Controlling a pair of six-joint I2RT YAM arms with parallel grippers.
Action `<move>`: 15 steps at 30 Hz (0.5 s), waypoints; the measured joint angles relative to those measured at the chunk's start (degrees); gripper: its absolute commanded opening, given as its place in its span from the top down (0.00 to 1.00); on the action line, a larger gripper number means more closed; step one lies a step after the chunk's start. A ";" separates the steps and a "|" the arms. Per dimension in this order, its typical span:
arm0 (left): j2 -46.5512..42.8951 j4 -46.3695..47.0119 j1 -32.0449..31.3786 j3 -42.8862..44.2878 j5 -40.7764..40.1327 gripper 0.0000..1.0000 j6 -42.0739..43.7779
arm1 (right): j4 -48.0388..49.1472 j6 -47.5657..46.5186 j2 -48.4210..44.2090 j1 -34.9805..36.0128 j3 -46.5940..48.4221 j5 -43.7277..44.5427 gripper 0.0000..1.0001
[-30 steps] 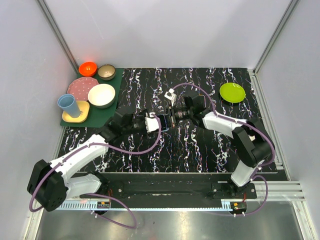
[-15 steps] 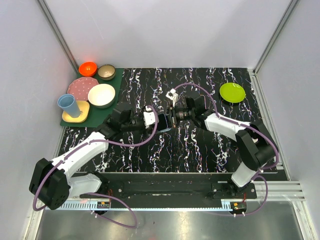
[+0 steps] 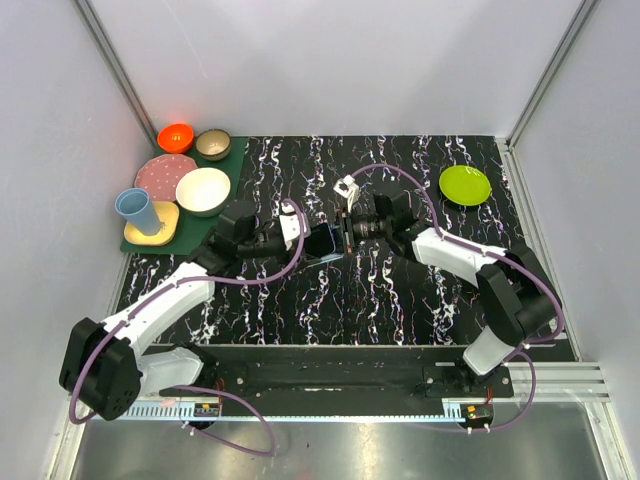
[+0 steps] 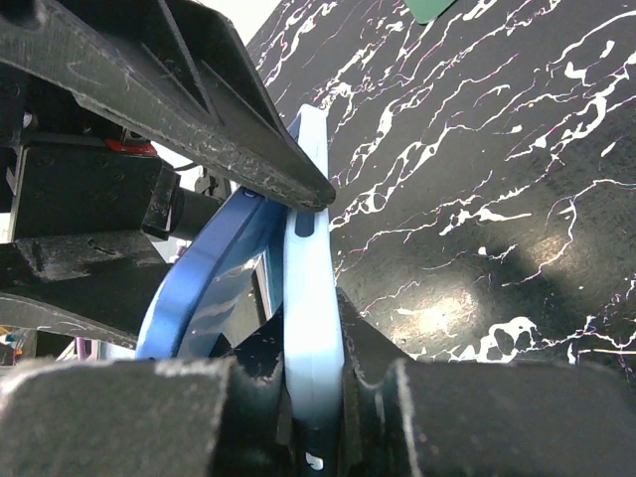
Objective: Take the phone out of the phone case
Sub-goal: Remove the phone case from the phone.
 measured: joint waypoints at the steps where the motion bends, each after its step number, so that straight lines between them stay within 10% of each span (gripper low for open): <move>1: 0.00 0.22 0.15 0.00 0.35 1.00 -0.35 | 0.00 0.00 -0.07 0.00 0.00 0.02 1.00; 15: -0.48 0.83 1.05 0.00 2.16 1.00 -1.90 | -0.17 -0.76 -0.31 0.04 0.09 1.40 1.00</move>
